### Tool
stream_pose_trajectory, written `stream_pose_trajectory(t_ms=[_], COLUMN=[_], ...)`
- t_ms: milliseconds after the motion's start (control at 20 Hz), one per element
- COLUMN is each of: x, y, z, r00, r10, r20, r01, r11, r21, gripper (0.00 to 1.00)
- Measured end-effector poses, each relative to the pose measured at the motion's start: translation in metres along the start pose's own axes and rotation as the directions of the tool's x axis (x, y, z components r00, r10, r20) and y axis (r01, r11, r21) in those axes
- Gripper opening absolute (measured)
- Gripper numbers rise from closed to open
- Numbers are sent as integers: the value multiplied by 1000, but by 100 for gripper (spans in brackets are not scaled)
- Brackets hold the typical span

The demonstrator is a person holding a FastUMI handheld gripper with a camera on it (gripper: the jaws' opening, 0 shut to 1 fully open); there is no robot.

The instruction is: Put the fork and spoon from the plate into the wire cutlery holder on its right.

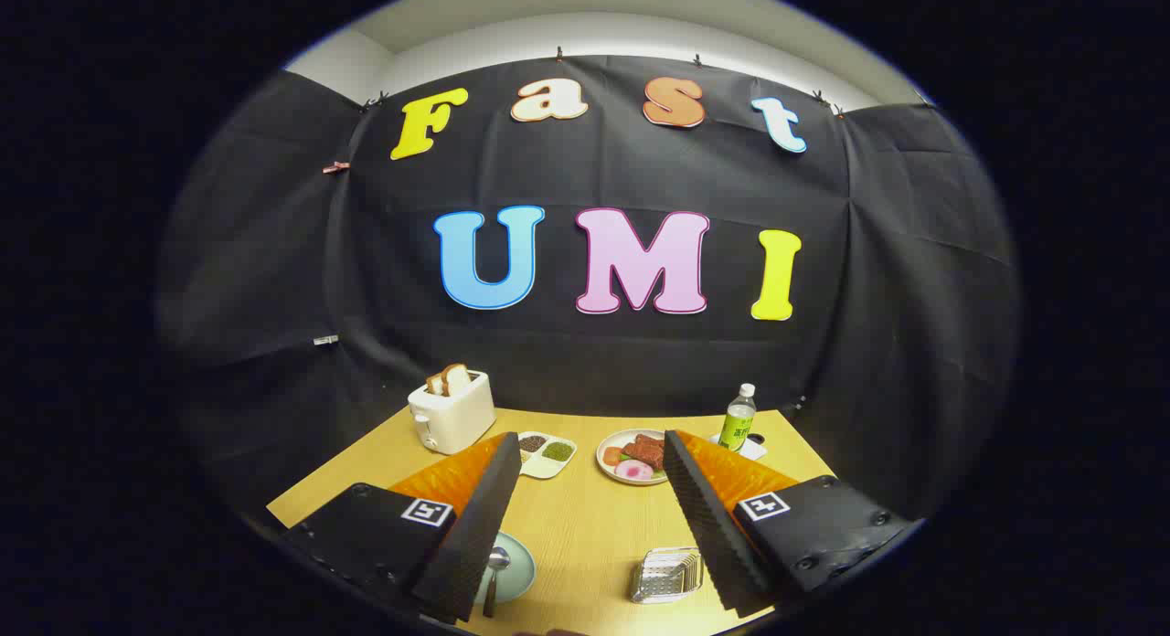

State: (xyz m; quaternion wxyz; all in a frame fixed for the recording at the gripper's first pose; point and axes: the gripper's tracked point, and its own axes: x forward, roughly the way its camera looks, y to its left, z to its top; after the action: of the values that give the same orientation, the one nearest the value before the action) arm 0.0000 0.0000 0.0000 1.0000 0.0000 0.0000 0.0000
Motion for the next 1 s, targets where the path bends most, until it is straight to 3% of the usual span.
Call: stream_pose_trajectory(t_ms=[350,1000], x=[-5,-10], y=[22,38], z=[-6,-22], r00=[999,996], r10=[49,65], r20=[-9,-61], r01=[-49,-70], r11=[998,994], r21=[-44,-79], gripper=[95,95])
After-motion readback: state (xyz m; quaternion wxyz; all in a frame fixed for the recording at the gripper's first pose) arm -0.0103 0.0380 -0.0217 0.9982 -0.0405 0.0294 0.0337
